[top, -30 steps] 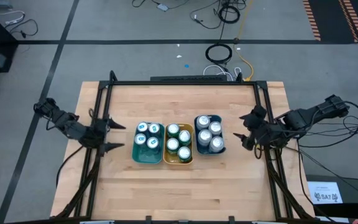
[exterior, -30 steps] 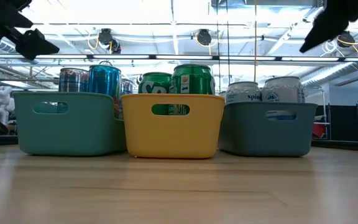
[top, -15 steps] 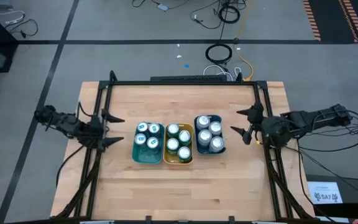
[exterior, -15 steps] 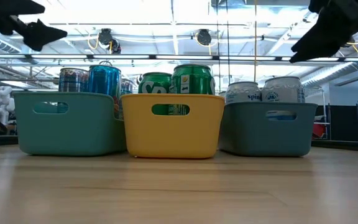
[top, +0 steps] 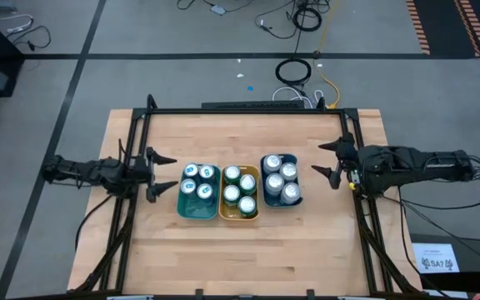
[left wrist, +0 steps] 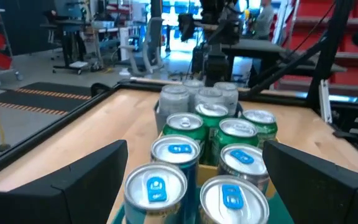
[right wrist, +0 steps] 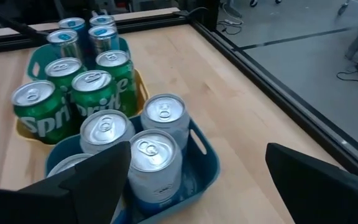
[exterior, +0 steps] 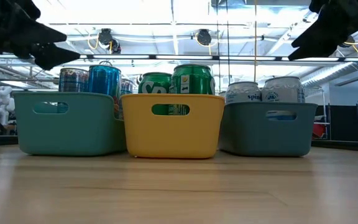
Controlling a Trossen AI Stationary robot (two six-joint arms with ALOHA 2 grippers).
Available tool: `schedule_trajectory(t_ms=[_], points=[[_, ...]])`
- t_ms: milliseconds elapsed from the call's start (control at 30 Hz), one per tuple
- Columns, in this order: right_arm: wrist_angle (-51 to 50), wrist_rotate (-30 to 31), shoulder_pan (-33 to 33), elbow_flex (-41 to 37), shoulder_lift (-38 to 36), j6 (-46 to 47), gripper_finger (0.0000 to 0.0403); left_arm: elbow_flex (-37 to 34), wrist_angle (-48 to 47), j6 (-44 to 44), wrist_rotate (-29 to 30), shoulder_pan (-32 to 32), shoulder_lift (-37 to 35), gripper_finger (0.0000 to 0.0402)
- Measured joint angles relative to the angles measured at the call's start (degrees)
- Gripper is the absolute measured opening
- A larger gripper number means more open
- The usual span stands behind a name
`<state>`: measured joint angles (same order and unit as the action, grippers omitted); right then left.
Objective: Sort soda cans
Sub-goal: Return to Home Position
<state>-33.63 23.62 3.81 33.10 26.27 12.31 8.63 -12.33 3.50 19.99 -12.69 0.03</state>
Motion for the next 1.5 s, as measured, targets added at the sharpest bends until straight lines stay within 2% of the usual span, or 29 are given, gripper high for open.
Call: schedule_trajectory(t_ms=[300, 500, 567, 667, 800, 967, 1233, 1500], points=[[0.0, -1.8, -2.3, 0.0, 0.0, -0.8, 0.0365, -8.2, 14.1, -0.4, -15.8, 13.2, 0.0, 0.0382], [-0.2, -4.3, -2.7, 0.0, 0.0, -0.8, 0.0365, -8.2, 15.9, -1.4, -17.2, 19.9, 0.0, 0.0382], [-0.4, -4.4, -2.7, 0.0, 0.0, -0.8, 0.0366, -8.2, 16.2, -1.5, -19.5, 21.5, 0.0, 0.0382], [-0.6, -4.4, -2.7, 0.0, 0.0, -1.0, 0.0366, -8.2, 13.1, -0.9, -21.5, 23.1, 0.0, 0.0382], [-0.8, -4.4, -2.7, 0.0, 0.0, -1.1, 0.0366, -8.3, 13.2, 0.1, -22.2, 23.3, 0.2, 0.0382], [-0.8, -4.5, -2.7, 0.0, 0.0, -1.3, 0.0366, -8.3, 13.9, 1.5, -27.0, 21.7, 0.3, 0.0382], [-0.8, -4.5, -2.7, 0.0, 0.0, -1.5, 0.0366, -8.3, 14.0, 2.1, -27.0, 16.6, 2.2, 0.0382], [-0.8, -5.2, -2.7, 0.0, 0.0, -1.5, 0.0366, -8.3, 13.8, 2.1, -26.0, 16.3, 4.3, 0.0382]])
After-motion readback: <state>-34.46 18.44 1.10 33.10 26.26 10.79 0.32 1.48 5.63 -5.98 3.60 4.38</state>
